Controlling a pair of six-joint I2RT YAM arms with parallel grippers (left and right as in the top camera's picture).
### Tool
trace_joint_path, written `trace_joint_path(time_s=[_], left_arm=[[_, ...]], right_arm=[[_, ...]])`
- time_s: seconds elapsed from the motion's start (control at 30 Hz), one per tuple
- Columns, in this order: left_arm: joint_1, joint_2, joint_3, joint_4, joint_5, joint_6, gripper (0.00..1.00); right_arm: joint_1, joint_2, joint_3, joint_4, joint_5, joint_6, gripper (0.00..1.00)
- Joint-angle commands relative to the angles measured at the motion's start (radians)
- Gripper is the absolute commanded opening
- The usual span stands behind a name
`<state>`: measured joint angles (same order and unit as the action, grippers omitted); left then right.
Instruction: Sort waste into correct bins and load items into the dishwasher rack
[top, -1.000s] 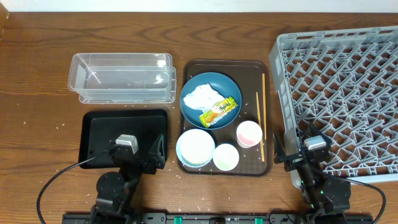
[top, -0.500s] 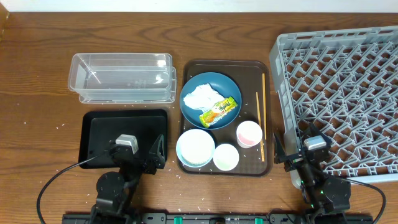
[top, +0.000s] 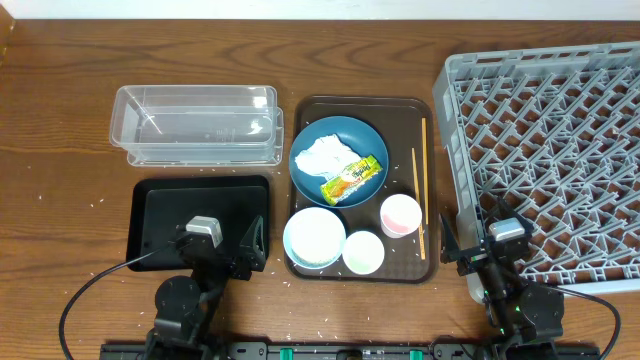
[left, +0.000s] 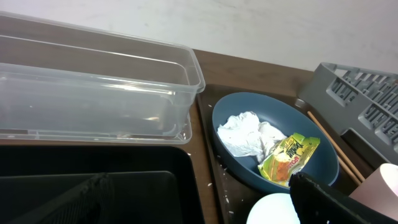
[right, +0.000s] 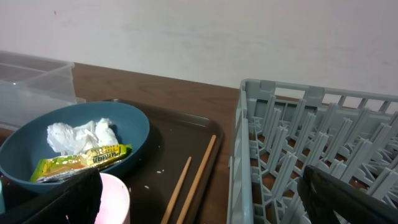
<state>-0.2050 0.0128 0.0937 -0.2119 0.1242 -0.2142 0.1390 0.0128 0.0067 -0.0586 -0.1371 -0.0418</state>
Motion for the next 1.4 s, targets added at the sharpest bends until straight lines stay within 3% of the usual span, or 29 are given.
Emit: trace_joint_path(time_s=[0.0, 0.1, 0.17, 0.27, 0.37, 0.5, 0.63, 0.9, 1.17, 1.37], left_arm=[[-0.004, -0.007, -0.024, -0.008, -0.012, -0.012, 0.93], [-0.004, -0.007, -0.024, 0.001, -0.004, -0.026, 0.93], [-0.004, -0.007, -0.024, 0.024, 0.055, -0.101, 0.93], [-0.004, -0.007, -0.024, 0.025, 0.214, -0.344, 0.93], [-0.004, -0.007, -0.024, 0.024, 0.270, -0.555, 0.93], [-0.004, -0.007, -0.024, 0.072, 0.292, -0.721, 0.93], [-0.004, -0.007, -0.020, 0.201, 0.384, -0.722, 0.93], [-0.004, 0.049, 0.068, 0.182, 0.427, -0.677, 0.93], [-0.004, 0.309, 0.307, -0.074, 0.430, -0.447, 0.93], [-0.004, 0.542, 0.611, -0.416, 0.423, -0.249, 0.93]], right_arm=[[-0.013, 0.003, -0.001, -0.005, 0.002, -0.008, 0.99], [-0.013, 0.003, -0.001, -0.004, 0.002, -0.008, 0.99], [-0.013, 0.003, -0.001, -0.005, 0.003, -0.008, 0.99], [-0.013, 0.003, -0.001, -0.005, 0.002, -0.008, 0.99], [-0.013, 0.003, -0.001, -0.005, 0.002, -0.008, 0.99], [-0.013, 0.003, -0.001, -0.005, 0.002, -0.008, 0.99], [-0.013, 0.003, -0.001, -0.004, 0.002, -0.008, 0.99], [-0.013, 0.003, -0.001, -0.005, 0.002, -0.008, 0.99], [-0.013, 0.003, -0.001, -0.005, 0.002, -0.008, 0.99], [-0.013, 0.003, -0.001, -0.005, 0.002, -0.008, 0.99]])
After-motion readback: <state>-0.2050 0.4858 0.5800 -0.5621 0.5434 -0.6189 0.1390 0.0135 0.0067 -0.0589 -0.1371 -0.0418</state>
